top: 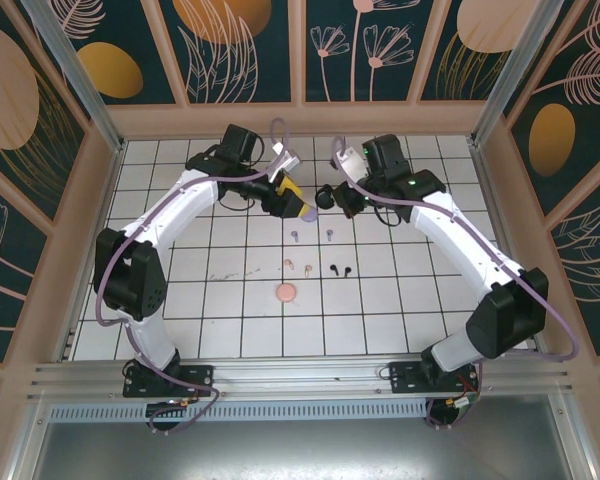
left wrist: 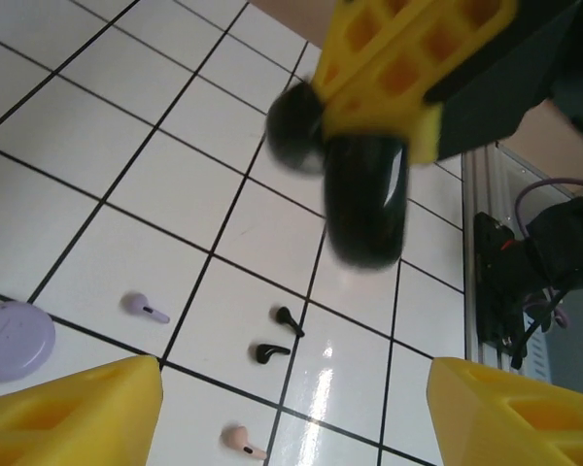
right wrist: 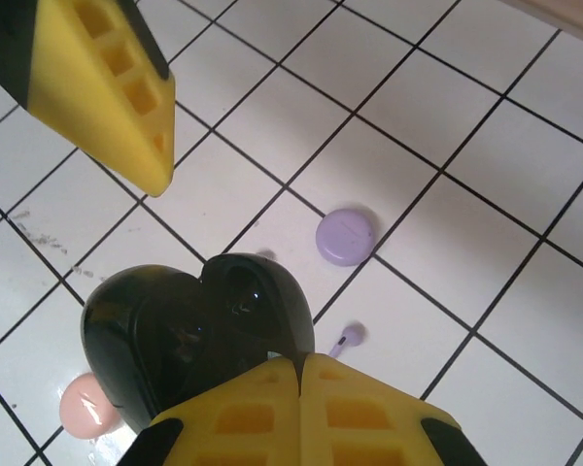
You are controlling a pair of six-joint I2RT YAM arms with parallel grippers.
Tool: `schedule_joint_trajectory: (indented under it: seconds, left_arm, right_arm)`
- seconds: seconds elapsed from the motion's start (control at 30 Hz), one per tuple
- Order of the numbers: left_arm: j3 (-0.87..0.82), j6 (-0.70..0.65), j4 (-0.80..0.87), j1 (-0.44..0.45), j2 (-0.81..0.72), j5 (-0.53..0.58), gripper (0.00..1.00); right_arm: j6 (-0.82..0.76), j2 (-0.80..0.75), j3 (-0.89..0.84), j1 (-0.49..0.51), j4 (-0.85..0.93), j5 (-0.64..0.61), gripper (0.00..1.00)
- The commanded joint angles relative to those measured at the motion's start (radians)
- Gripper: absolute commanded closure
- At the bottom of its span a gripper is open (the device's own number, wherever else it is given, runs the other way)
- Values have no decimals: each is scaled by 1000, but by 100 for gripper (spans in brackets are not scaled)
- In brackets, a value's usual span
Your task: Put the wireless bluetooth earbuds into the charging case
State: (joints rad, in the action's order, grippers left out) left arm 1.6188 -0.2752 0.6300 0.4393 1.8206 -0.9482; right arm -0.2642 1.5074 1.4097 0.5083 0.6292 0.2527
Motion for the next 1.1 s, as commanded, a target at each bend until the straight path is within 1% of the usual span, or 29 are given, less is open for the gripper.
schedule_joint_trajectory:
  seconds: [0.0,0.2,0.4,0.7,1.07]
  left_arm:
    - [32,-51,60,1,13,-66,28]
    - [56,-75,93,1,38,-94,30]
    - [70,-99,119,1,61,-107,34]
    - [78,-111,122,1,78,-116,47]
    - [101,-109,123,1,102,-150,58]
  right_arm:
    - [-32,28,56,33,44,-48,100]
    - [-30,66,103,83,53,-60,100]
    - [-33,101,137,113,63,-74,100]
    - [-41,114,148,117,69,-86,100]
    - [-44,110,138,117,54,-69,100]
